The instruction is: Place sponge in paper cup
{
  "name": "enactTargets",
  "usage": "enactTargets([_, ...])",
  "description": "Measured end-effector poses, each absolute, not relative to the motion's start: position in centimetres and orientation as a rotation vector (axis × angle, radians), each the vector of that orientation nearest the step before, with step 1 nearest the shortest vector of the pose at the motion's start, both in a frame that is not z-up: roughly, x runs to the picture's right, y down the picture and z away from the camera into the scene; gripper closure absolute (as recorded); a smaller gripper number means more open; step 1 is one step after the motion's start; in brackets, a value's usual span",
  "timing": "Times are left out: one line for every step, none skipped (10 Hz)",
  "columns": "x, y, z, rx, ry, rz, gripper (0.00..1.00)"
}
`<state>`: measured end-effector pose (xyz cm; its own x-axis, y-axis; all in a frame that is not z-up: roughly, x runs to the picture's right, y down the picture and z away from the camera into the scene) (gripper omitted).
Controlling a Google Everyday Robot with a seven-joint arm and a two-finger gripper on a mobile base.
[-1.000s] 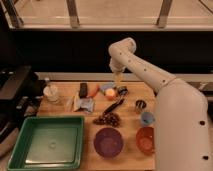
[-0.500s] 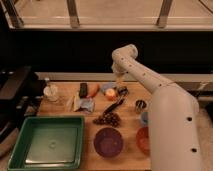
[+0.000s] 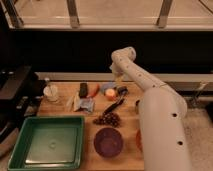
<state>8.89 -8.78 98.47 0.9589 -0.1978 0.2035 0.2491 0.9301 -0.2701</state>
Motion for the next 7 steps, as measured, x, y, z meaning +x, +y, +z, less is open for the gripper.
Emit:
enactTargets([8.7,-8.8,98.8,-0.294,-0.188,-0.238,0.2])
enactTargets([8.3,-8.4,99.4,-0.293,-0.207,-0.248,0.2])
enactTargets([8.0,-8.1,99.9,-0.296,-0.221,-0.254,0.2])
enactTargets([7.8,-7.6,100.3,-0.303,-0.234,-0.257,0.2])
enactTargets([7.6,-6.9,100.8,-0.314,-0.25,-0.258,0.2])
enactTargets([7.3,-6.3,101.1,-0.327,-0.264,-0.26,0.2])
enactTargets([7.0,-5.8,101.3,-0.339,-0.276,-0.263,0.2])
